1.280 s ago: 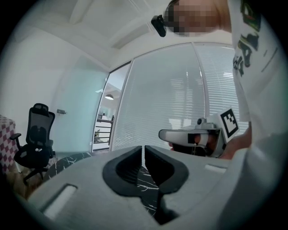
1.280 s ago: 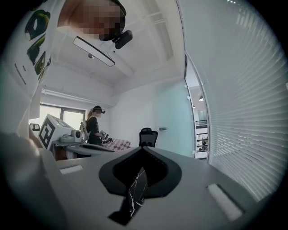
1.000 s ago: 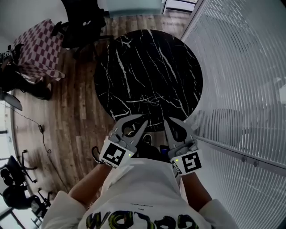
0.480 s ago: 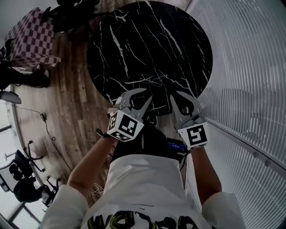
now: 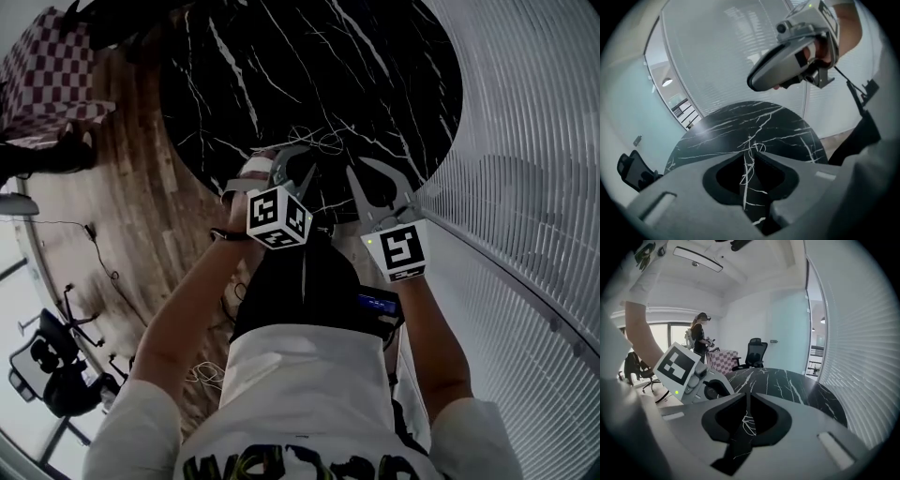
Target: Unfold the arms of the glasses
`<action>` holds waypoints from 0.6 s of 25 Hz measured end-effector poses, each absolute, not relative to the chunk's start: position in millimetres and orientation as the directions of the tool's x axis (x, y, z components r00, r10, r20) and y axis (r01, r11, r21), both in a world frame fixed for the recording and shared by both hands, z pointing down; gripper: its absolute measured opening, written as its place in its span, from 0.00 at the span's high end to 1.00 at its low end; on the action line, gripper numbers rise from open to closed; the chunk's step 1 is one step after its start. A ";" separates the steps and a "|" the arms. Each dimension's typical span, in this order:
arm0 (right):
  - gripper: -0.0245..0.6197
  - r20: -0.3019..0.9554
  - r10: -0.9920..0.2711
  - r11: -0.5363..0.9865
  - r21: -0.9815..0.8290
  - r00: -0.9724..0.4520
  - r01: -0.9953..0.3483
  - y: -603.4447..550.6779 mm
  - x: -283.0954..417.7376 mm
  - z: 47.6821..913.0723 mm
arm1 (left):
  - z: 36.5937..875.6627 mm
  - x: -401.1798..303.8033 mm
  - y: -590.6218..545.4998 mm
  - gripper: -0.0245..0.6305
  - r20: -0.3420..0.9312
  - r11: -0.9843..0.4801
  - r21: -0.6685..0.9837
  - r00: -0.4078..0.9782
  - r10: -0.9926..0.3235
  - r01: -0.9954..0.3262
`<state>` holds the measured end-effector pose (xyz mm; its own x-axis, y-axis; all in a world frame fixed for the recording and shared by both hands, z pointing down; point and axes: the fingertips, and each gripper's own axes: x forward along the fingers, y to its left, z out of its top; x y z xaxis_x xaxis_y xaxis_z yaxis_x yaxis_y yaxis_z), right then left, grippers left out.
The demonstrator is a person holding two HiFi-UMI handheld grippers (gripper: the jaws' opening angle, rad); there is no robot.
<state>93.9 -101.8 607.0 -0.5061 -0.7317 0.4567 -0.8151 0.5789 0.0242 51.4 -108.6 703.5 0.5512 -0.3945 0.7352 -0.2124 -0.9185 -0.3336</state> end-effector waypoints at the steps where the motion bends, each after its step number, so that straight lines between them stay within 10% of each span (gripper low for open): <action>1: 0.91 0.461 -0.731 0.575 0.019 -0.503 -0.818 -102.8 94.3 613.6 | 712.8 52.3 -111.1 0.85 0.748 -0.918 -0.349 0.534 -0.393 -0.187; 15: 0.93 0.467 -0.738 0.517 -0.072 -0.487 -0.853 -100.3 101.0 657.3 | 785.8 61.4 -129.1 0.83 0.850 -0.920 -0.391 0.399 -0.346 0.037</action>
